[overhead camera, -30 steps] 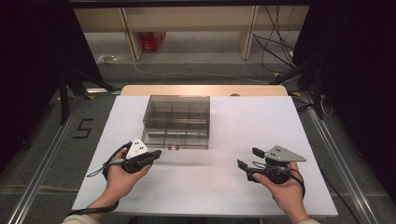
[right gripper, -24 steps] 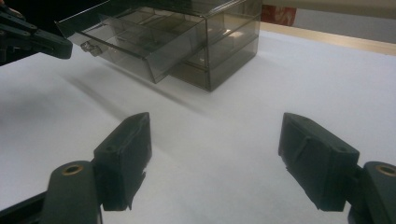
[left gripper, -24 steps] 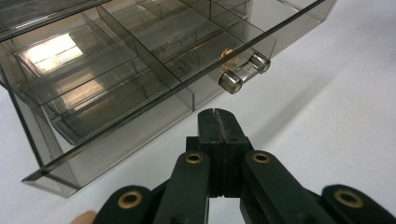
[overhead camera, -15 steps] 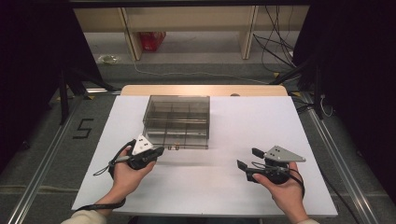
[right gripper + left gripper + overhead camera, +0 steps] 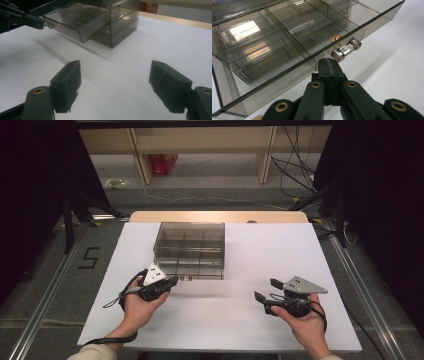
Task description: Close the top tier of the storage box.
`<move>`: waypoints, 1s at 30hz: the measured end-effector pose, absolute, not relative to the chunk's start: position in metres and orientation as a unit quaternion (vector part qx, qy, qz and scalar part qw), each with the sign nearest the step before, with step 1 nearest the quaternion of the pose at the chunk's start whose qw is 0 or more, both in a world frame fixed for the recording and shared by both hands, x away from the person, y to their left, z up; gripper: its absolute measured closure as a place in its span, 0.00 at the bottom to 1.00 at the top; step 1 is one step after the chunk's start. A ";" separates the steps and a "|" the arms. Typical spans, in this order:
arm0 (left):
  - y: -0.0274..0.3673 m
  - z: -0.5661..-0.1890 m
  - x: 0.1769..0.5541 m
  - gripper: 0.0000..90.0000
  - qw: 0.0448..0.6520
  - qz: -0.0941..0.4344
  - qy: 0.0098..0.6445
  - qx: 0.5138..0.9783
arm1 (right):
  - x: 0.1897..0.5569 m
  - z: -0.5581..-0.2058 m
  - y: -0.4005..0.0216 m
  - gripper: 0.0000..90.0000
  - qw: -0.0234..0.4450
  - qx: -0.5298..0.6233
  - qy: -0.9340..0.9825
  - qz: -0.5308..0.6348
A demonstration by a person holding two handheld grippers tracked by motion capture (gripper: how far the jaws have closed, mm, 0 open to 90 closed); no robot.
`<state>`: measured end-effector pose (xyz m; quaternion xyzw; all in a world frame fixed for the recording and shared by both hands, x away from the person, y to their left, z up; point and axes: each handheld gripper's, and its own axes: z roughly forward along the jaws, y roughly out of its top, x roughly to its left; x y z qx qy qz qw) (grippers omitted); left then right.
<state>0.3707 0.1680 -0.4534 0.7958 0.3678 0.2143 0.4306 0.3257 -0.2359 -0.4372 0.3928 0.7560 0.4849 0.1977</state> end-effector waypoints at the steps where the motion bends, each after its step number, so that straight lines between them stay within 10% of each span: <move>1: 0.168 -0.453 0.371 1.00 0.430 0.216 0.367 0.796 | 0.326 -0.437 -0.236 0.30 0.198 0.393 0.756 0.485; 30: 0.161 -0.453 0.378 1.00 0.436 0.228 0.365 0.791 | 0.326 -0.438 -0.238 0.30 0.199 0.394 0.756 0.482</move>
